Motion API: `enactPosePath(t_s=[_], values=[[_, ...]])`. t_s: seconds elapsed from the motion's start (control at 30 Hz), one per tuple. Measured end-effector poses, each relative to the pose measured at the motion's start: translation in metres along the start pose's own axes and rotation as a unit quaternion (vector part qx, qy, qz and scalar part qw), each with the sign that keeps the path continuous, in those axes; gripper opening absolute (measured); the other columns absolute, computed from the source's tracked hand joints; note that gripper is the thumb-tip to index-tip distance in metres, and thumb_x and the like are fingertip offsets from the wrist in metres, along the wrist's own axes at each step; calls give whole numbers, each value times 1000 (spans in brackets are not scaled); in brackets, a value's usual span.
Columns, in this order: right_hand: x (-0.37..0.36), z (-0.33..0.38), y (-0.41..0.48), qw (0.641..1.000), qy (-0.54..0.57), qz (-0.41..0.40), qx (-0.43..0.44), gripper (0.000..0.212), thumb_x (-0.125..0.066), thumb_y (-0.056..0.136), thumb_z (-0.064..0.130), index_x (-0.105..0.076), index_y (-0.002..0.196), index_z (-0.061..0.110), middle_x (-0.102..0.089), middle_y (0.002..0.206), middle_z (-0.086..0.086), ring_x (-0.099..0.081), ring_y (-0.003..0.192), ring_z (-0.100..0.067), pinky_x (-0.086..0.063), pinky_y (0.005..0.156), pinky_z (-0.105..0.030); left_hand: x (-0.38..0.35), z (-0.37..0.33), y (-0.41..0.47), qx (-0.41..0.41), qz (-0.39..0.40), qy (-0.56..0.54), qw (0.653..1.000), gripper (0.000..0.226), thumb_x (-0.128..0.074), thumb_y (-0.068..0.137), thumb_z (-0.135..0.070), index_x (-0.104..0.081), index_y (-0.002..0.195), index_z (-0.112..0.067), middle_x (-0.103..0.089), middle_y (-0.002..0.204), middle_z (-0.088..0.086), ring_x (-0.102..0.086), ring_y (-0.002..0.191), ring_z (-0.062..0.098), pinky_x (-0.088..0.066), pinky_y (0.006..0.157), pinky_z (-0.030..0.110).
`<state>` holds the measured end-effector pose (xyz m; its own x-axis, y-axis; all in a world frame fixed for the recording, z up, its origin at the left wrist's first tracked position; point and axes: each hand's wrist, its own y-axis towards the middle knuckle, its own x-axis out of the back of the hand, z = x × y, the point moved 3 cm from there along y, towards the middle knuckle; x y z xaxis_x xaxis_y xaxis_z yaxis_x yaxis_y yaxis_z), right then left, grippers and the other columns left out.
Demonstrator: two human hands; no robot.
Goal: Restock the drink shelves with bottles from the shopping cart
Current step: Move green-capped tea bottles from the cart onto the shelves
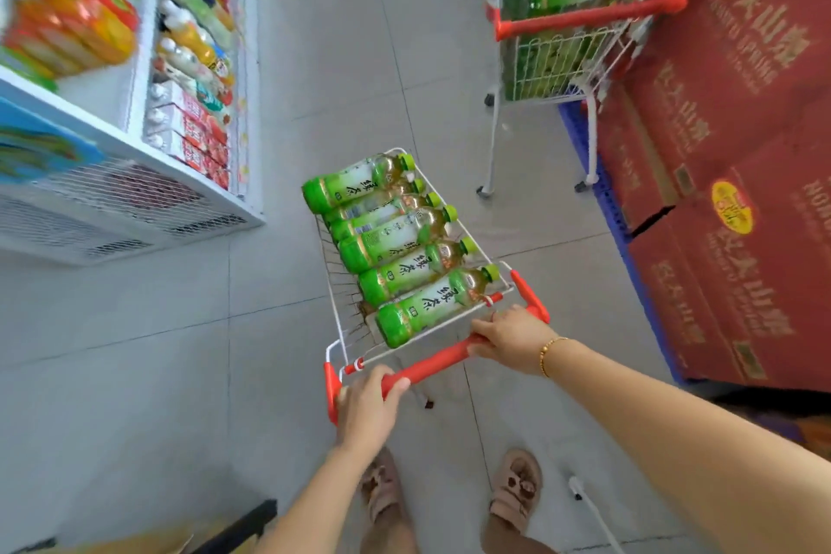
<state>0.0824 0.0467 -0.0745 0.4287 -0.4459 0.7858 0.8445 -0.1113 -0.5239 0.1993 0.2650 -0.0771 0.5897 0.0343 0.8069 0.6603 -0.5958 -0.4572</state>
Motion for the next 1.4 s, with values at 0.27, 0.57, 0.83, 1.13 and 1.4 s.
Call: enactPosePath(t_s=[0.27,0.57,0.83,1.13,1.4], values=[[38,45,108,998,-33,-48,13,40,-33,94,54,-52,107,22,-61,98,-3,-55,97,-23,-33,84,-33,65,67,81,17,-17,-29,999,20,-56,90,-41,-60,101,-25,-64,104,-10,-54,105,17,-25,85,28],[104,69,227,998,-46,-45,1,42,-28,96,54,-50,112,22,-60,106,-2,-53,105,-23,-32,88,-34,153,110,193,31,21,-25,999,24,-52,91,-45,-58,105,-27,-61,109,-8,-50,109,17,-25,88,27],[180,60,333,998,-51,-33,-15,40,-28,95,55,-50,111,25,-60,106,2,-53,105,-19,-33,89,-32,223,118,302,31,37,-34,998,27,-50,91,-48,-57,106,-27,-62,110,-9,-52,109,16,-24,88,26],[255,37,435,998,-49,-24,-17,38,-27,95,54,-49,107,26,-59,103,4,-54,101,-18,-33,86,-31,286,120,419,36,49,-39,997,27,-51,90,-50,-57,104,-28,-52,92,-15,-50,101,13,-26,89,26],[337,-9,529,997,-75,-3,6,42,-25,96,54,-48,112,23,-59,107,-1,-53,103,-22,-32,87,-33,337,91,525,66,53,-44,995,23,-51,90,-48,-57,100,-29,-52,92,-15,-53,103,13,-31,94,30]])
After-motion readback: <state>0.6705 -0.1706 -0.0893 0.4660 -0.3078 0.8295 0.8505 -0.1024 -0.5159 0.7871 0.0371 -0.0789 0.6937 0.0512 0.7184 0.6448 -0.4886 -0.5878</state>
